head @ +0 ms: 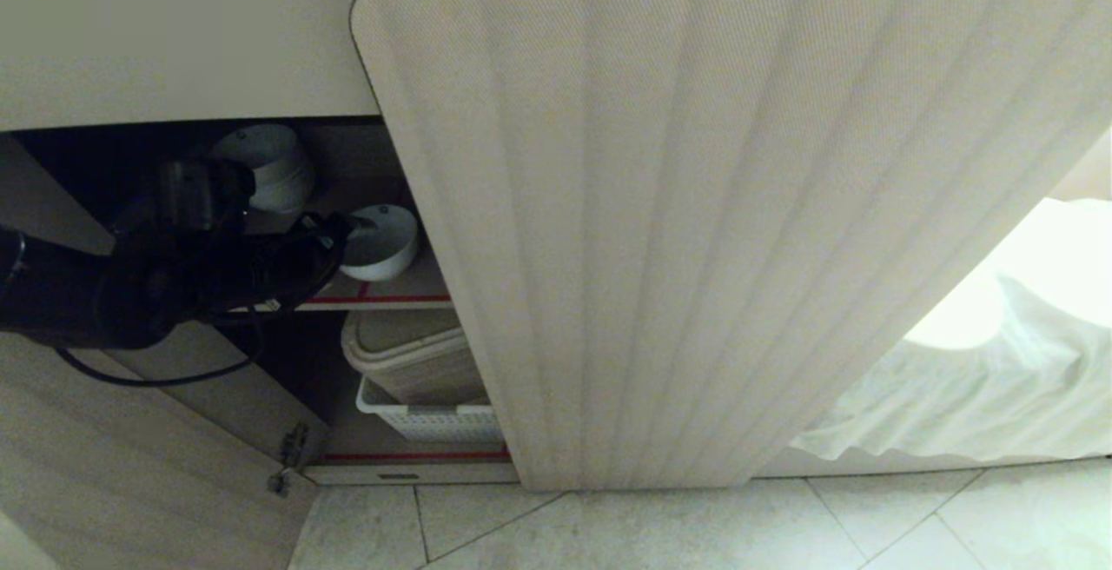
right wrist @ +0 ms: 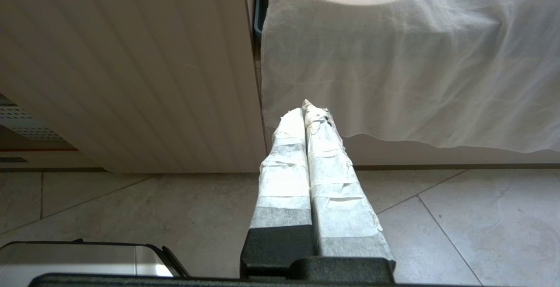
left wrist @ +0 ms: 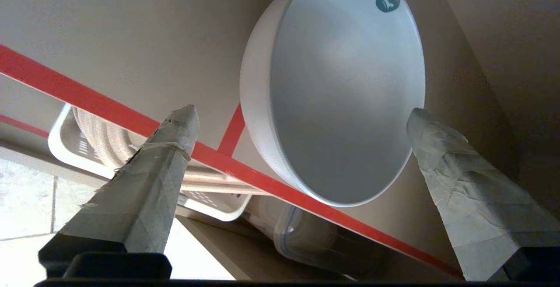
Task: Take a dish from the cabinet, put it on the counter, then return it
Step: Take the bowl from the cabinet
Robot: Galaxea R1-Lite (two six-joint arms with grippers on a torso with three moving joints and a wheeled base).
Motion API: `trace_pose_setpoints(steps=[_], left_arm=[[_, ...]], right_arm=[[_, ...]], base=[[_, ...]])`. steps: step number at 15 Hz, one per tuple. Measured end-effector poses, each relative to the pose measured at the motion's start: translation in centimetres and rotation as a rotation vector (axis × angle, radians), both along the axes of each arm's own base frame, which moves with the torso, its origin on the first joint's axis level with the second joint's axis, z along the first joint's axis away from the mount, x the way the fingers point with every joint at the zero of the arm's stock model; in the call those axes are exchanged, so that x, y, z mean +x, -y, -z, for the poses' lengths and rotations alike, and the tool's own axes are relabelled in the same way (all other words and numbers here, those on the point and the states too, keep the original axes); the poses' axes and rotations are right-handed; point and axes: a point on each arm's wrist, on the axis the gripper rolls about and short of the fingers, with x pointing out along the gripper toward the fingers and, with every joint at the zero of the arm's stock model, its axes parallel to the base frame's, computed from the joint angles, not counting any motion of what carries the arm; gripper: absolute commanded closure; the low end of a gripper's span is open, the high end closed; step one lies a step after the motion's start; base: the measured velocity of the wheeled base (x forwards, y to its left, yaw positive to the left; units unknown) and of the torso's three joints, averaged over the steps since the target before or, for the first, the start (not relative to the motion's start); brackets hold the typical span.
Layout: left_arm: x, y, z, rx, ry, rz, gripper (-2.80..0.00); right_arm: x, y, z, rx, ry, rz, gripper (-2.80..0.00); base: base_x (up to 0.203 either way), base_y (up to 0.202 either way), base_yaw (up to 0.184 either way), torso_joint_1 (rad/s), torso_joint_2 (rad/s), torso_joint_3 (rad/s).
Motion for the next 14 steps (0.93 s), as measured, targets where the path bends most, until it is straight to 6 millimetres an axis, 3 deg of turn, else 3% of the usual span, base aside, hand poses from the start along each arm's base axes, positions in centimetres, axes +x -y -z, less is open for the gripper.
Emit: trace_pose_setpoints(steps=[14], left_arm=[[0.3, 0.0, 1.2, 0.069, -0.054, 0.02, -2.8]], right_arm=[[0.0, 0.0, 0.0, 0.0, 0.0, 0.001, 0.0]], base=[[0.0, 0.0, 0.0, 0.0, 0.0, 0.0]])
